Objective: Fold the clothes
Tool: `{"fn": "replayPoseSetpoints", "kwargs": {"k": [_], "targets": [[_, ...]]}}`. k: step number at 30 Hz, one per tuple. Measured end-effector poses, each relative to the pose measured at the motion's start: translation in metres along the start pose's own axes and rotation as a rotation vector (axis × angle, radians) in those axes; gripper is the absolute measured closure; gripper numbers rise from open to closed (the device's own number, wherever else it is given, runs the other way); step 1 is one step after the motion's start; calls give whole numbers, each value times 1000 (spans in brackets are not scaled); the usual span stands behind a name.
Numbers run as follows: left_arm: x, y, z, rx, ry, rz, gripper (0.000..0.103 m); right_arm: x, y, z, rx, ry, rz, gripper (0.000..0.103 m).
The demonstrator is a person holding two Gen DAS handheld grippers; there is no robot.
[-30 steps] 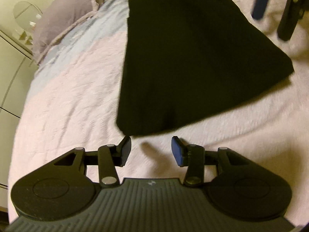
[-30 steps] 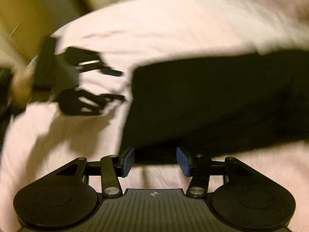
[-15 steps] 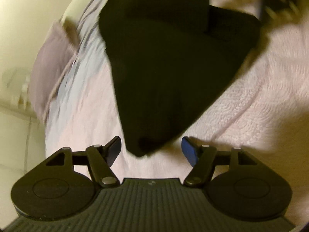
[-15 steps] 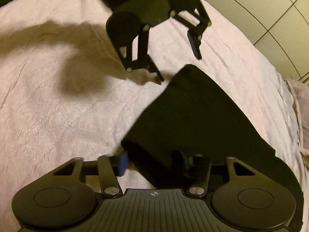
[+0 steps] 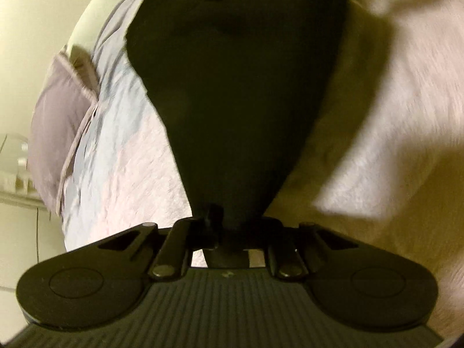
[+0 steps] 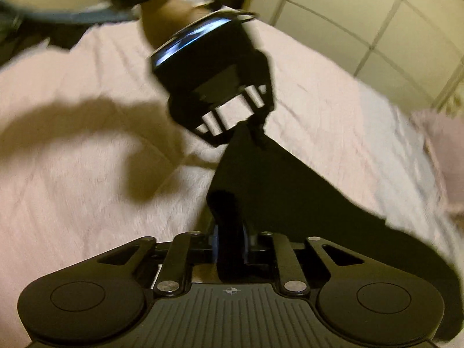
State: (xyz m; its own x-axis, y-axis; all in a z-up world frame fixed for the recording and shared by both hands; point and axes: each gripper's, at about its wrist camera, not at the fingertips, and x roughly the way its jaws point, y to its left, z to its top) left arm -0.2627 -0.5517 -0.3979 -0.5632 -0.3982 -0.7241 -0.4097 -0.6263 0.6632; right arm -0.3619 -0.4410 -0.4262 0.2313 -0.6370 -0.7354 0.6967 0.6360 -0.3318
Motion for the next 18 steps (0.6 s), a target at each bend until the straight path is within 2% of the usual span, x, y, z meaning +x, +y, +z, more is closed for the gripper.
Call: {"fn": "replayPoseSetpoints", "kwargs": {"k": [1, 3, 4, 6, 9, 11, 12, 13, 14, 15, 18], "targets": [[-2, 4, 2, -20, 2, -2, 94, 3, 5, -1, -33, -9, -22, 52], [-7, 10, 3, -46, 3, -8, 94, 11, 20, -7, -85, -43, -71, 22], [-9, 12, 3, -57, 2, -11, 95, 15, 27, -10, -111, -60, -94, 20], [-11, 17, 4, -80, 6, -19, 95, 28, 35, -10, -145, -67, -87, 20], [-15, 24, 6, -110, 10, -24, 95, 55, 42, -9, -216, -21, -111, 20], [-21, 24, 6, -119, 9, -13, 95, 71, 42, -10, -269, 19, -159, 34], [-24, 23, 5, -132, 10, -3, 95, 74, 33, -8, -240, 47, -181, 69], [-27, 23, 5, -147, 12, 7, 95, 76, 24, -6, -209, 74, -202, 78], [-29, 23, 6, -163, 14, 14, 95, 71, 14, -2, -145, 73, -171, 81], [-33, 22, 6, -177, 16, 21, 95, 67, 10, 2, -111, 81, -152, 88], [-54, 18, 5, -205, 19, 65, 95, 49, 3, 17, -41, 89, -98, 90]]}}
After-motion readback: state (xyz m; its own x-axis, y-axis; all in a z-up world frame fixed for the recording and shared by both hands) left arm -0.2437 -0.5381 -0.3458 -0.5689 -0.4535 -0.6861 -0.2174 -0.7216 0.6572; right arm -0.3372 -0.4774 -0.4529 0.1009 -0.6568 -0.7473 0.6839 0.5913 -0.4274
